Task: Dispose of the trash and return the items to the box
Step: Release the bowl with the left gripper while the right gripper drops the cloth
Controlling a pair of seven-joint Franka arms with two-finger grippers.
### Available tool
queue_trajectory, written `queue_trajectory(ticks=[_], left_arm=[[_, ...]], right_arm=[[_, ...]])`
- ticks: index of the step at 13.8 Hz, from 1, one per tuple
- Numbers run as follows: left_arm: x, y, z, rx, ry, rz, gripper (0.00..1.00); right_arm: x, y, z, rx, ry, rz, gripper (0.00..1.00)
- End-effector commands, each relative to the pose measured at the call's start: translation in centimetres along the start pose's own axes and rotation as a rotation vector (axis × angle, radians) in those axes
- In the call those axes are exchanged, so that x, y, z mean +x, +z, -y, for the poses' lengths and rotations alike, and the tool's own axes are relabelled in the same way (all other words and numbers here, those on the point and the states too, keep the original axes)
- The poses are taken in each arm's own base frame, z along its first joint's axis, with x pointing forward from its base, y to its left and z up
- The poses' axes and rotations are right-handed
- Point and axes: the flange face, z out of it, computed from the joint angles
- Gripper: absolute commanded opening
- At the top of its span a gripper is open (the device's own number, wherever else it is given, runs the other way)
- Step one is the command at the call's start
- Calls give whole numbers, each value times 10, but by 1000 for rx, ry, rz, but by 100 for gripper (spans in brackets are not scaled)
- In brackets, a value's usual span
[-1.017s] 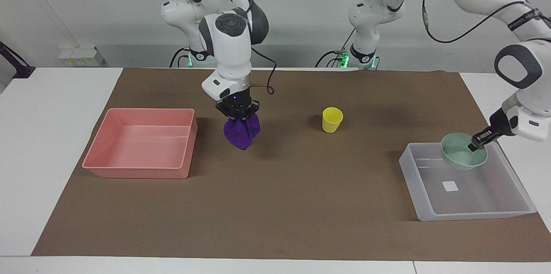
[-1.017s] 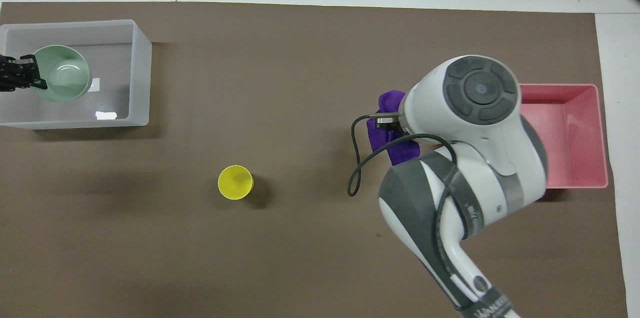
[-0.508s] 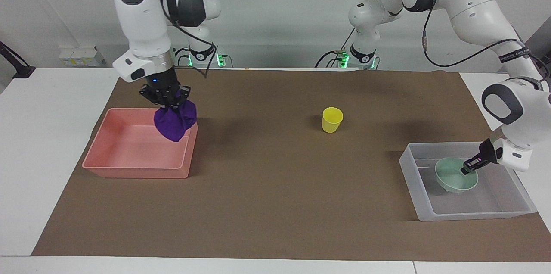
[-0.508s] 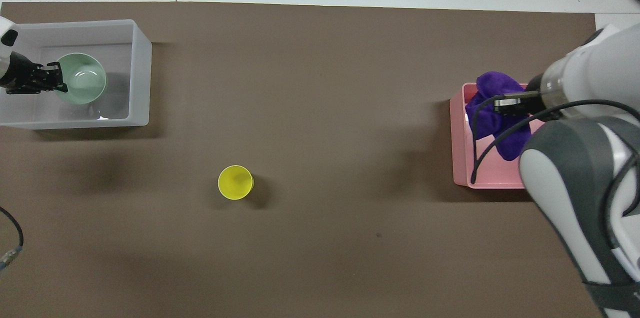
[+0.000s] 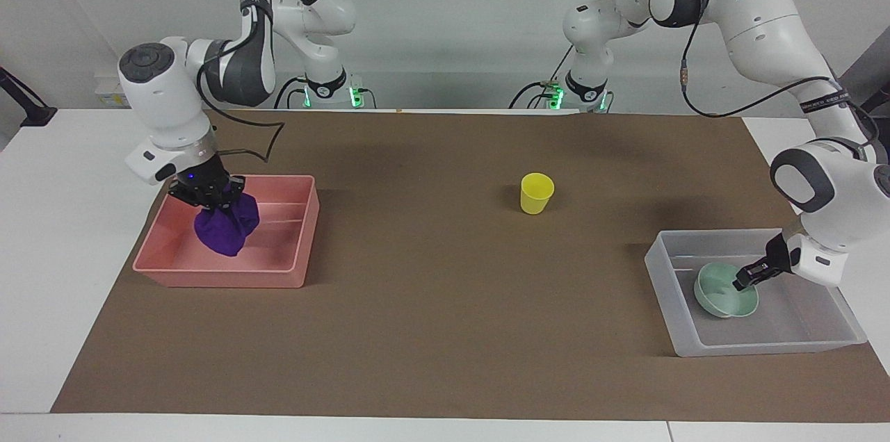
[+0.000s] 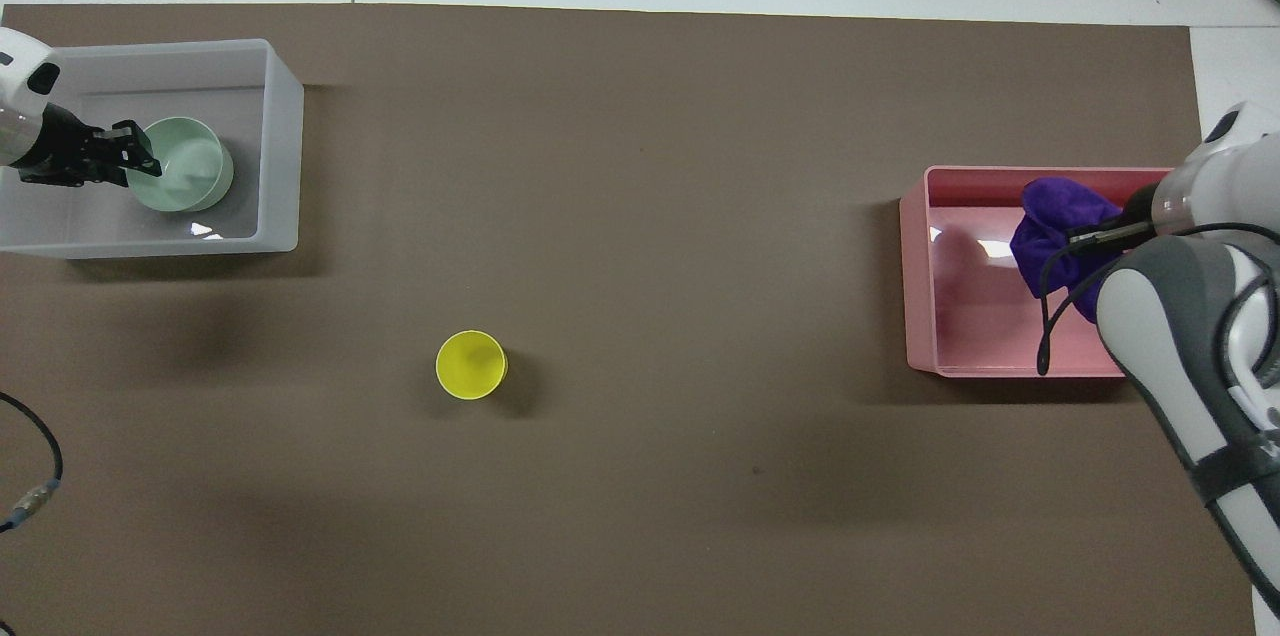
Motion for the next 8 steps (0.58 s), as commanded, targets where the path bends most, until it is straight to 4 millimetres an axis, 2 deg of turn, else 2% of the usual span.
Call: queue_trajectory(ticks=[1,3,4,5,6,7,8], left_arm=[[-2,-46,-5,-7,15,-44,100],[-16,-90,-20,-14,24,-30,100],[-25,-111,-36,-12,46,-19,100],[-34,-127,-58,-10,77,-10,100],[-46,-143,-80,-13,109,6,100],[-67,-161,-108,-7,116,51,100],[-83,-166,-122,-1,86,114,100]], right_arm=[[-10,26,12,-9,-29,5,0],[-21,49,15,-5,-12,1,0],[-26,56,13,-5,-7,-3,14],[-28,59,9,-5,3,-6,60],[-28,60,9,-5,11,-4,100],[-25,59,12,-6,19,-9,100],[-20,55,15,-7,57,-18,100]])
